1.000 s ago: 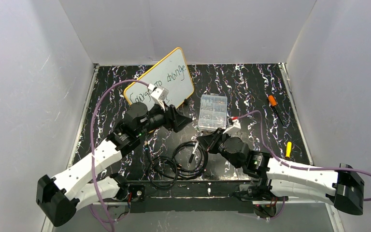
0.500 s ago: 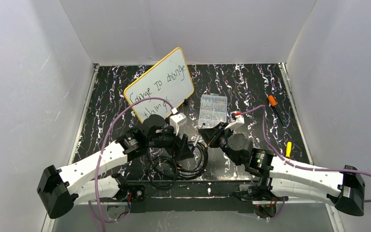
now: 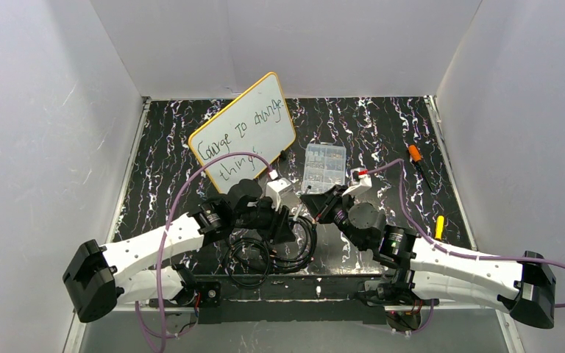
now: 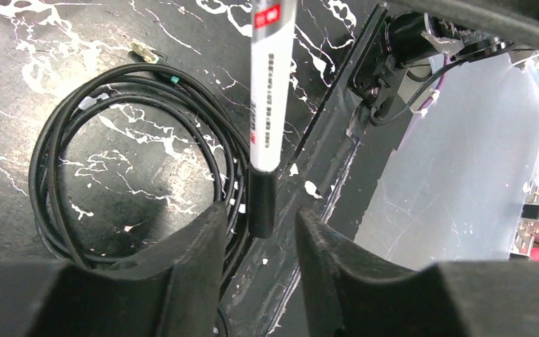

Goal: Write a sentence on the whiteboard
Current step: Close the whiteboard marker at the center of the board.

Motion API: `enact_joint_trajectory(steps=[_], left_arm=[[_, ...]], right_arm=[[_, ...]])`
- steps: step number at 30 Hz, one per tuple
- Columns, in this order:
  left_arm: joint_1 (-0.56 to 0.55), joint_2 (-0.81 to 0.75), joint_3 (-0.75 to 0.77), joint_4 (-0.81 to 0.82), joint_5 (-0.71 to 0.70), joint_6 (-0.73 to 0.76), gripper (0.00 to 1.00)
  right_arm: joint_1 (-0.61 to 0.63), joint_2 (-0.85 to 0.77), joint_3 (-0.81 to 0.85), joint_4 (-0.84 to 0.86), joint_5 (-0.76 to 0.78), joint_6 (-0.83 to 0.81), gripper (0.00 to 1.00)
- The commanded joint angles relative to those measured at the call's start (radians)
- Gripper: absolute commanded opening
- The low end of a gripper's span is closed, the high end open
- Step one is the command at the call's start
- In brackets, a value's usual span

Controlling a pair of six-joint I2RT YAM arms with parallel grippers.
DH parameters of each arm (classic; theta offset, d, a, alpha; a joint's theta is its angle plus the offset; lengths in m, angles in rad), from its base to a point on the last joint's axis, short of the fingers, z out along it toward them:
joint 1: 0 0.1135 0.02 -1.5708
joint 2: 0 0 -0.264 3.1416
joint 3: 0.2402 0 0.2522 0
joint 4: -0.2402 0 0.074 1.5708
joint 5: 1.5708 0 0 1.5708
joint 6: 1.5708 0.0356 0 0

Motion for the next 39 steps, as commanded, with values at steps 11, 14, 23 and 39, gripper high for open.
enact_joint_trajectory(steps=[11,14,23,39], left_arm=[[-0.008,0.016,-0.037,0.152,-0.029,-0.058,0.20],[-0.009,0.009,-0.042,0.155,-0.033,-0.052,0.00],[-0.010,-0.072,-0.084,0.184,-0.094,0.046,0.00],[0.067,-0.033,-0.005,0.195,0.024,0.101,0.00]], right_arm=[[0.004,-0.020,0.031,0.062,-0.004,0.012,0.01],[0.003,-0.018,0.030,0.057,-0.008,0.012,0.01],[0.004,0.003,0.027,0.015,-0.057,0.029,0.01],[0.031,0.063,0.010,-0.092,-0.208,0.062,0.01]])
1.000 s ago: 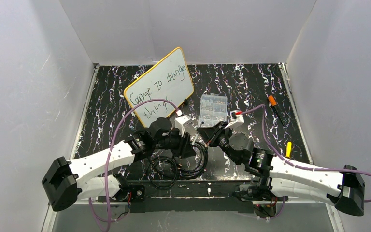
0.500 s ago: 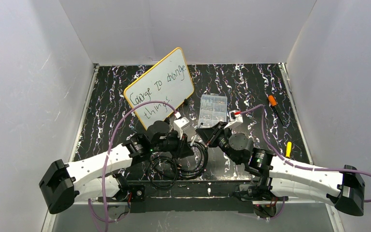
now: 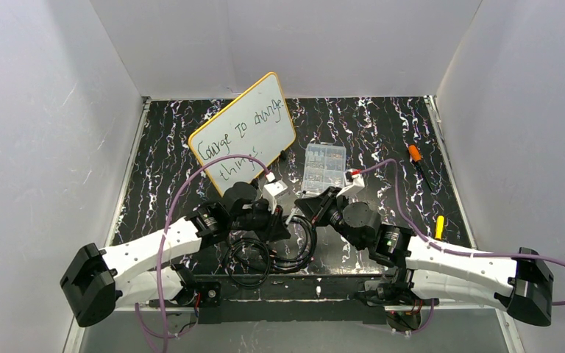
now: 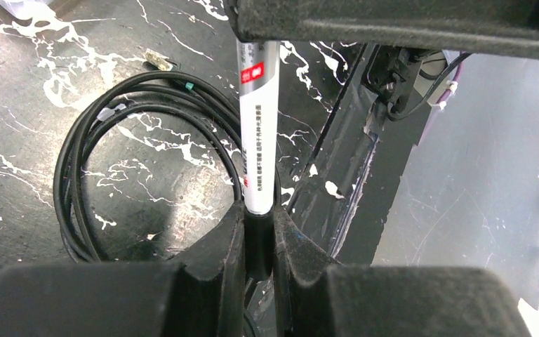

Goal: Write a sentence on the whiteboard
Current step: Close the whiteboard marker at the center of the board.

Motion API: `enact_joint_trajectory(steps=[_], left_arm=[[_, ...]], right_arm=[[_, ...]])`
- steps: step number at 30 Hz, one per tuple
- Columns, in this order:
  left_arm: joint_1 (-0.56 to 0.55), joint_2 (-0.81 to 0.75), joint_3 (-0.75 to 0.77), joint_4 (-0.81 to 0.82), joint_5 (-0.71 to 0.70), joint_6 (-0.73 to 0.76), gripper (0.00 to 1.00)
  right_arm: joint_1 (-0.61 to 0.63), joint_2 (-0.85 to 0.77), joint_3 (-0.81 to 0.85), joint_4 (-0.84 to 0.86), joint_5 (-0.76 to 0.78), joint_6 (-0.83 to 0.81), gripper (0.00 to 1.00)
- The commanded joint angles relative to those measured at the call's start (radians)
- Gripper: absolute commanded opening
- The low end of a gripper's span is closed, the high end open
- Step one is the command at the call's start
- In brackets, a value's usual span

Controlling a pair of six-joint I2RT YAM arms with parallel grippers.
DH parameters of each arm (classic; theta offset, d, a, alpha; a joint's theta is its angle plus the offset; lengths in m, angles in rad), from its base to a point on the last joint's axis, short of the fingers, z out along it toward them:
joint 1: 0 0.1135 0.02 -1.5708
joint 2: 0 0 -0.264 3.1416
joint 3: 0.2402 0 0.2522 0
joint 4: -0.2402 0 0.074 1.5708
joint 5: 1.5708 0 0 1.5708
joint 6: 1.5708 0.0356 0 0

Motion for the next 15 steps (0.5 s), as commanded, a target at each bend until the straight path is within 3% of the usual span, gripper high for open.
enact_joint_trajectory(steps=[1,15], left_arm=[[0.044,0.003,0.079,0.088,0.038,0.026,0.00],[0.086,0.020,0.121,0.095,0.087,0.042,0.00]], right_arm=[[0.035,0.026,0.011,-0.097,-0.122,0.004,0.01],[0.073,0.085,0.002,-0.091,-0.181,0.027,0.01]])
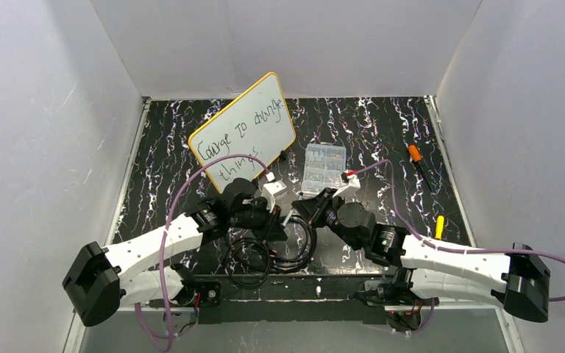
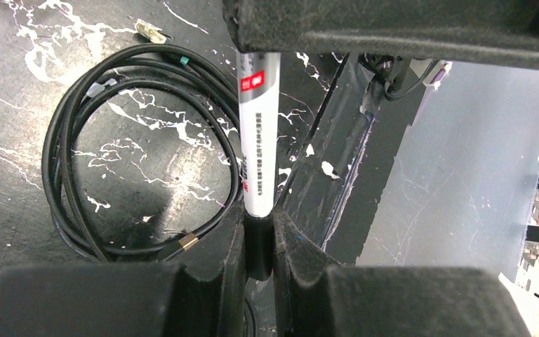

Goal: Write a sentence on the whiteboard
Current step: Close the whiteboard marker at the center of the board.

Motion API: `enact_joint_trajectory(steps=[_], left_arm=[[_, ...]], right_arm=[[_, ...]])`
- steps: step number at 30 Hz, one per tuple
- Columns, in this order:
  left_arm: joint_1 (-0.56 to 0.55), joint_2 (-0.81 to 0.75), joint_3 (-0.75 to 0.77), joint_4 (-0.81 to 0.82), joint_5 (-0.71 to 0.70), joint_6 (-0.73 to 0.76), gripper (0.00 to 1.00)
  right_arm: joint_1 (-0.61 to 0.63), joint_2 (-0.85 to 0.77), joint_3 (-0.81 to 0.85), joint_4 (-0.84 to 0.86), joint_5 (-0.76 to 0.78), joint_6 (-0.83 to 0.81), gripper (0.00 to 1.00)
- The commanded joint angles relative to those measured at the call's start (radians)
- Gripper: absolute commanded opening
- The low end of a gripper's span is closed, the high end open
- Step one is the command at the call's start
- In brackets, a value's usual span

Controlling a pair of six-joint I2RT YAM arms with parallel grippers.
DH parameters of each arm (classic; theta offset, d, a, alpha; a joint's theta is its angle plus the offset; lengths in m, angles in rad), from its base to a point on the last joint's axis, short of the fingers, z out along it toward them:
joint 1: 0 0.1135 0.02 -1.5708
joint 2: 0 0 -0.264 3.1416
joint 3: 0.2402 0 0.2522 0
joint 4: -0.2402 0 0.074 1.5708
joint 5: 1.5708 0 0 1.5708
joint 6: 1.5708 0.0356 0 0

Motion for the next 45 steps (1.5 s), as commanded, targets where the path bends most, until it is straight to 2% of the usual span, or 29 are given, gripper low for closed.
enact_joint_trajectory(steps=[1,28,41,45], left_arm=[[0.028,-0.005,0.103,0.163,-0.015,0.022,0.00],[0.059,-0.011,0.139,0.192,-0.022,0.041,0.00],[0.117,-0.042,0.141,0.231,0.159,0.027,0.00],[0.118,-0.049,0.144,0.230,0.200,0.015,0.00]], right_arm=[[0.066,0.043,0.001,-0.107,-0.178,0.005,0.01],[0.122,0.132,0.012,-0.150,-0.275,0.028,0.01],[0.137,0.162,0.030,-0.158,-0.387,-0.071,0.01],[0.137,0.174,0.056,-0.205,-0.418,-0.098,0.01]])
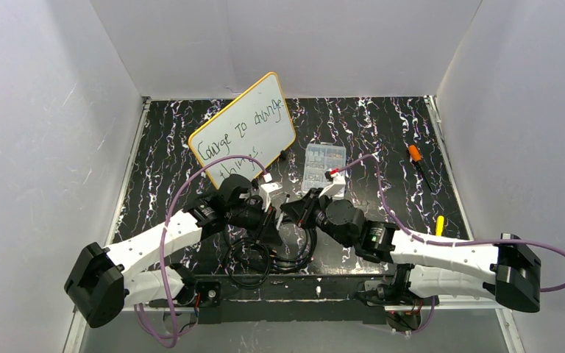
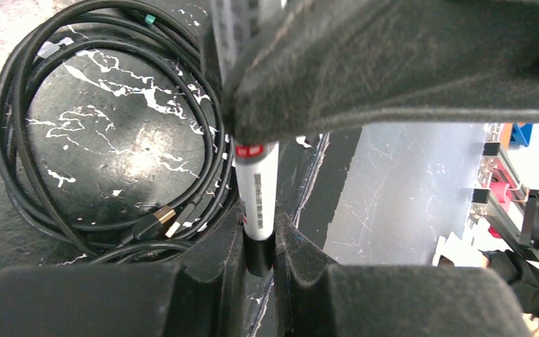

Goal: Write a sentence on the whiteboard
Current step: Close the whiteboard marker at the center of the board, then place the whiteboard marker at the center of the board.

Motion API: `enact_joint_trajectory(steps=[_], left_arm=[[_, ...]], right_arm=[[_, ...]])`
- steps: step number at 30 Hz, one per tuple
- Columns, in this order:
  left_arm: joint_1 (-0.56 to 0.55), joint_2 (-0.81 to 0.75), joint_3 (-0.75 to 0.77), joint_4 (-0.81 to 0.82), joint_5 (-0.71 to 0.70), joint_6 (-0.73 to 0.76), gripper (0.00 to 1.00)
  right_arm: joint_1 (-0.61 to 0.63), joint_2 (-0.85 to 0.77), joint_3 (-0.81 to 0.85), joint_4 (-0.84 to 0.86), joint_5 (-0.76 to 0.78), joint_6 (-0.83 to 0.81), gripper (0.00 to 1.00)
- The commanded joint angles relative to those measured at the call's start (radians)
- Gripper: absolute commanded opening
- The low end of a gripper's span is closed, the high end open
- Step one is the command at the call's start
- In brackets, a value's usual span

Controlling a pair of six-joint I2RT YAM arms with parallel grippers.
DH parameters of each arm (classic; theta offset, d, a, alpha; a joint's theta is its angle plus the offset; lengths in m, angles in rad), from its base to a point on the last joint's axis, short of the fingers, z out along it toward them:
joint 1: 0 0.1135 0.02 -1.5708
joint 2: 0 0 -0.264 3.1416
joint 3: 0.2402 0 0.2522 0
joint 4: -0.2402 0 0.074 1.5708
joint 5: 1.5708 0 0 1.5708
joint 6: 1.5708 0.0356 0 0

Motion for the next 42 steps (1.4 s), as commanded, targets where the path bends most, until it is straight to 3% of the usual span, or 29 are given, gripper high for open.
enact_joint_trajectory(steps=[1,5,10,11,16,20,24,32,40,42], left_arm=[[0.035,-0.072,0.126,0.322,0.020,-0.010,0.00],[0.036,-0.078,0.143,0.249,-0.027,0.029,0.00],[0.035,-0.113,0.145,0.127,-0.129,0.050,0.01],[0.035,-0.124,0.146,0.091,-0.146,0.057,0.07],[0.037,-0.166,0.172,-0.083,-0.221,0.084,0.58],[0.056,-0.206,0.192,-0.185,-0.260,0.102,0.72],[0.112,-0.238,0.209,-0.231,-0.311,0.087,0.80],[0.140,-0.366,0.120,-0.103,-0.486,0.051,0.85],[0.139,-0.422,0.092,-0.104,-0.530,0.073,0.92],[0.139,-0.413,0.101,-0.117,-0.544,0.073,0.94]], right_arm=[[0.100,0.054,-0.011,-0.225,-0.373,-0.045,0.01],[0.100,0.016,-0.040,-0.226,-0.316,0.000,0.01],[0.100,-0.079,-0.010,-0.293,-0.120,0.018,0.01],[0.100,-0.095,0.004,-0.305,-0.074,0.011,0.01],[0.098,-0.147,0.070,-0.355,0.127,-0.049,0.01],[0.073,-0.145,0.113,-0.362,0.215,-0.121,0.01],[-0.044,-0.088,0.137,-0.323,0.126,-0.168,0.01],[-0.374,0.172,0.132,0.041,-0.343,-0.169,0.01],[-0.485,0.527,0.264,0.239,-0.537,-0.124,0.01],[-0.490,0.583,0.287,0.237,-0.535,-0.119,0.12]])
